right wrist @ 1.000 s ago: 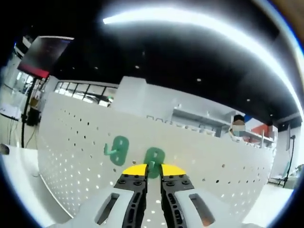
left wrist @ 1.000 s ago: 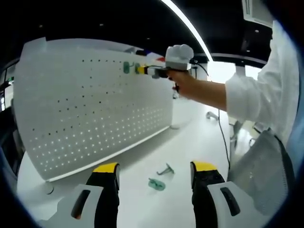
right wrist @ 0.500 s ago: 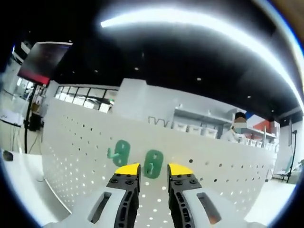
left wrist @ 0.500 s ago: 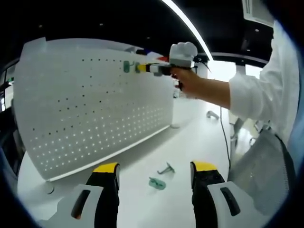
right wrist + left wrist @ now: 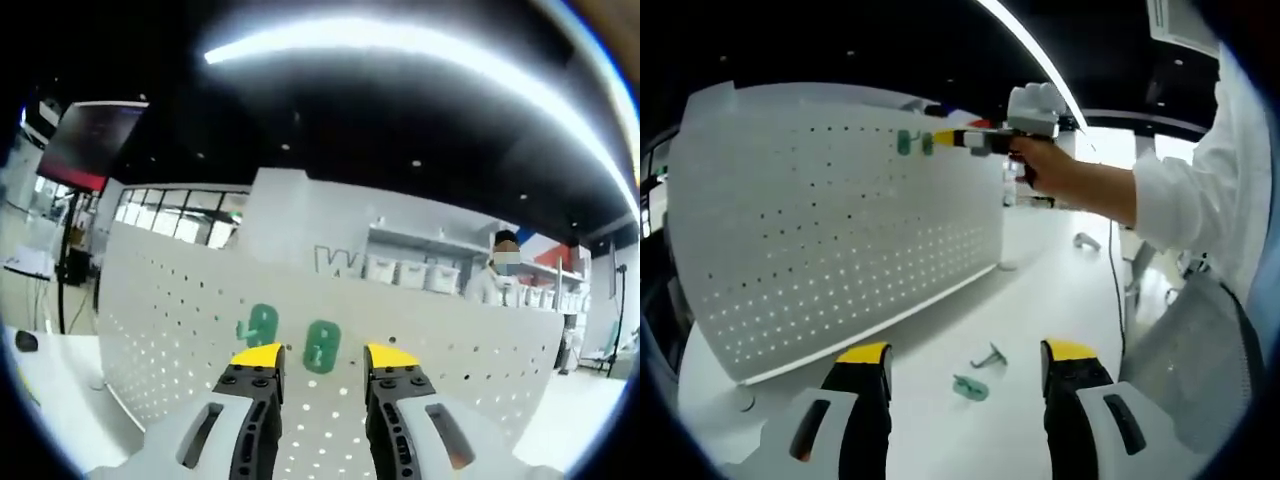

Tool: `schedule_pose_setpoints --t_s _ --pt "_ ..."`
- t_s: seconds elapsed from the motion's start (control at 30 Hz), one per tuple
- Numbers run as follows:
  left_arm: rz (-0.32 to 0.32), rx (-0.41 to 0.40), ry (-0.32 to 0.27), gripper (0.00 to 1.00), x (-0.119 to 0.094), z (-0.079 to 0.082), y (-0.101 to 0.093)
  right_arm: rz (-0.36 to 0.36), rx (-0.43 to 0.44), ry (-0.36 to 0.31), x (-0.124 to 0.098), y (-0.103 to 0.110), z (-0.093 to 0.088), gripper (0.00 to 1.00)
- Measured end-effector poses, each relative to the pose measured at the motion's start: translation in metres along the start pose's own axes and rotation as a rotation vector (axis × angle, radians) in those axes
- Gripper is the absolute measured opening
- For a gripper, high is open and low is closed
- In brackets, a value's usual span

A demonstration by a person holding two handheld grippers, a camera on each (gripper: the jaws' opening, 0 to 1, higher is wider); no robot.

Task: Insert the hook assembly into the mounting plate slot until the hook locks in place.

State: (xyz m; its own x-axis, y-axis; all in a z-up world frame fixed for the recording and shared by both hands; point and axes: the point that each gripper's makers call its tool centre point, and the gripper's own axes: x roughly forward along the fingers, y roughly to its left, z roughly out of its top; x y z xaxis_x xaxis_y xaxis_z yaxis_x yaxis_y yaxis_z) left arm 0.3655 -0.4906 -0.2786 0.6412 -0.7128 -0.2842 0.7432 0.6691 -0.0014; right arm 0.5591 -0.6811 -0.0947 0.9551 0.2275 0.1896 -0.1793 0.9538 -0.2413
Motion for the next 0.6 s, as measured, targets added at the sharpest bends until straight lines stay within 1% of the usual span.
schedule_pose_setpoints --t_s 0.3,0.6 --pt "-0.010 0.013 -0.004 0.62 0.000 0.002 -0.004 0.027 0.006 0.008 -0.019 0.007 0.003 0.31" --pt "-0.022 0.029 -0.006 0.62 0.000 0.004 -0.008 0.051 0.000 0.038 -0.036 0.015 -0.009 0.31"
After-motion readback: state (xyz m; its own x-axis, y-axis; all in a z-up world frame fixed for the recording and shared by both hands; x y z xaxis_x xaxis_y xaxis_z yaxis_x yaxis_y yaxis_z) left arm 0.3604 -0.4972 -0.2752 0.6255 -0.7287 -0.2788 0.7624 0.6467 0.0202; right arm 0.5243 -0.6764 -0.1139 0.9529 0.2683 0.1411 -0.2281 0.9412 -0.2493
